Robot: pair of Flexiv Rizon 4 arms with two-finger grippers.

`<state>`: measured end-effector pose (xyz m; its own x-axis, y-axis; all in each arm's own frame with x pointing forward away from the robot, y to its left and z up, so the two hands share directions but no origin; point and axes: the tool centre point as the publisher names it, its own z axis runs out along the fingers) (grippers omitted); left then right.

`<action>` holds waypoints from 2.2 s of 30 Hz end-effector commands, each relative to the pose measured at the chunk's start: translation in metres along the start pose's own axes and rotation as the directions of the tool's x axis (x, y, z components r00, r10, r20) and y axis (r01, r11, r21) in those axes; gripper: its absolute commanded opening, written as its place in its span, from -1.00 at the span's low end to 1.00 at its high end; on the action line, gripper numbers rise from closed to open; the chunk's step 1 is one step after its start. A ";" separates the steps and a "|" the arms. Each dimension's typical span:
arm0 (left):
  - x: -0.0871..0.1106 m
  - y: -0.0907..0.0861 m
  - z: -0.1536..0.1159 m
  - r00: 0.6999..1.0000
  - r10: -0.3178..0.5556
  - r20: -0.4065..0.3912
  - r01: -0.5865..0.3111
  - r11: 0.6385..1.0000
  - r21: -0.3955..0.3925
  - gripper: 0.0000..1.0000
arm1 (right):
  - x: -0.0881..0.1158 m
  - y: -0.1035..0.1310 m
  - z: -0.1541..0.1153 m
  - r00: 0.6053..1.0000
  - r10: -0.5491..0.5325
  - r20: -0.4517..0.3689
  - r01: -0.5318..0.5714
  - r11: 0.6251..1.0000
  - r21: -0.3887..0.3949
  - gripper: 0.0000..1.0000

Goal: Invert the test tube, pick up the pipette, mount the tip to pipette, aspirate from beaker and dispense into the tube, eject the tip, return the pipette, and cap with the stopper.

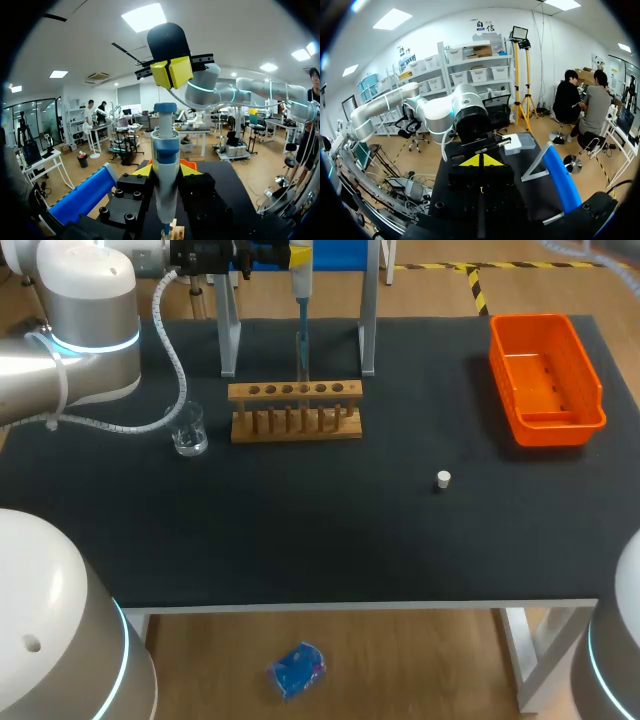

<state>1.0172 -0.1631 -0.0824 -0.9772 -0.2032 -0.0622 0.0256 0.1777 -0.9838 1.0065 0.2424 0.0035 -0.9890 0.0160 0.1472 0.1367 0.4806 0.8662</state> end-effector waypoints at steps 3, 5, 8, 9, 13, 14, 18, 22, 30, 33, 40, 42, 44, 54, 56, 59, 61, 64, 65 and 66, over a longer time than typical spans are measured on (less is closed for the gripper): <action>0.001 -0.001 0.000 1.000 0.000 0.003 0.000 1.000 -0.002 -1.00 | -0.006 0.000 0.007 1.000 -0.005 -0.011 0.005 1.000 0.004 -1.00; 0.001 -0.001 0.000 1.000 0.000 0.003 0.000 1.000 -0.002 -1.00 | -0.007 0.000 0.009 1.000 -0.007 -0.011 0.007 1.000 0.005 -1.00; 0.001 -0.001 0.000 1.000 0.000 0.003 0.000 1.000 -0.002 -1.00 | -0.009 0.001 0.009 1.000 -0.008 -0.011 0.008 1.000 0.006 -1.00; 0.001 -0.001 0.000 1.000 0.000 0.003 0.000 1.000 -0.002 -1.00 | -0.010 0.001 0.010 1.000 -0.008 -0.011 0.008 1.000 0.006 -1.00; 0.001 -0.001 0.000 1.000 0.000 0.003 0.000 1.000 -0.002 -1.00 | -0.014 -0.002 0.011 1.000 -0.004 -0.009 0.004 1.000 0.008 -1.00; 0.001 -0.001 0.000 1.000 0.000 0.003 0.000 1.000 -0.002 -1.00 | -0.014 -0.002 0.011 1.000 -0.003 -0.009 0.003 1.000 0.008 -1.00; 0.001 -0.001 0.000 1.000 0.000 0.003 0.000 1.000 -0.002 -1.00 | -0.015 -0.002 0.011 1.000 0.000 -0.010 0.000 1.000 0.006 -1.00; 0.001 -0.001 0.000 1.000 0.000 0.003 0.000 1.000 -0.002 -1.00 | -0.016 -0.004 0.012 1.000 0.004 -0.011 -0.004 1.000 0.008 -1.00; 0.001 -0.001 0.000 1.000 0.000 0.003 0.000 1.000 -0.002 -1.00 | -0.017 -0.008 0.015 1.000 0.011 -0.015 -0.011 1.000 0.013 -1.00; 0.001 -0.001 0.000 1.000 0.000 0.003 0.000 1.000 -0.002 -1.00 | -0.017 -0.010 0.016 1.000 0.012 -0.015 -0.011 1.000 0.016 -1.00; 0.001 -0.001 0.000 1.000 0.000 0.003 0.000 1.000 -0.002 -1.00 | -0.017 -0.013 0.019 1.000 0.016 -0.018 -0.016 1.000 0.018 -1.00; 0.001 -0.001 0.000 1.000 0.000 0.003 0.000 1.000 -0.002 -1.00 | -0.016 -0.014 0.021 1.000 0.018 -0.019 -0.017 1.000 0.017 -1.00; 0.001 -0.001 0.000 1.000 0.000 0.003 0.000 1.000 -0.002 -1.00 | -0.016 -0.016 0.022 1.000 0.020 -0.020 -0.020 1.000 0.017 -1.00; 0.001 -0.001 0.000 1.000 0.000 0.003 0.000 1.000 -0.002 -1.00 | -0.014 -0.023 0.025 0.999 0.026 -0.019 -0.026 1.000 0.003 -1.00; 0.001 -0.001 0.000 1.000 0.000 0.003 0.000 1.000 -0.002 -1.00 | -0.014 -0.025 0.025 0.999 0.030 -0.018 -0.030 1.000 0.000 -1.00; 0.001 -0.001 0.000 1.000 0.000 0.003 0.000 1.000 -0.002 -1.00 | -0.013 -0.027 0.026 0.999 0.035 -0.017 -0.035 0.999 -0.002 -1.00; 0.001 -0.001 0.000 1.000 0.000 0.003 0.000 1.000 -0.002 -1.00 | -0.013 -0.029 0.026 0.999 0.040 -0.017 -0.040 0.999 -0.004 -1.00; 0.001 -0.001 0.000 1.000 0.000 0.003 0.000 1.000 -0.002 -1.00 | -0.012 -0.032 0.027 0.999 0.045 -0.017 -0.045 0.999 -0.006 -1.00; 0.001 -0.001 0.000 1.000 0.000 0.003 0.000 1.000 -0.002 -1.00 | -0.012 -0.033 0.028 0.999 0.047 -0.018 -0.047 0.999 -0.006 -1.00; 0.001 -0.001 0.000 1.000 0.000 0.003 0.000 1.000 -0.002 -1.00 | -0.012 -0.033 0.028 0.999 0.048 -0.018 -0.048 0.999 -0.006 -1.00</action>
<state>1.0159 -0.1632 -0.0878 -0.9777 -0.2009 -0.0615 0.0247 0.1805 -0.9833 1.0161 0.2523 -0.0320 -0.9800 0.0201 0.1981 0.1836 0.4765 0.8598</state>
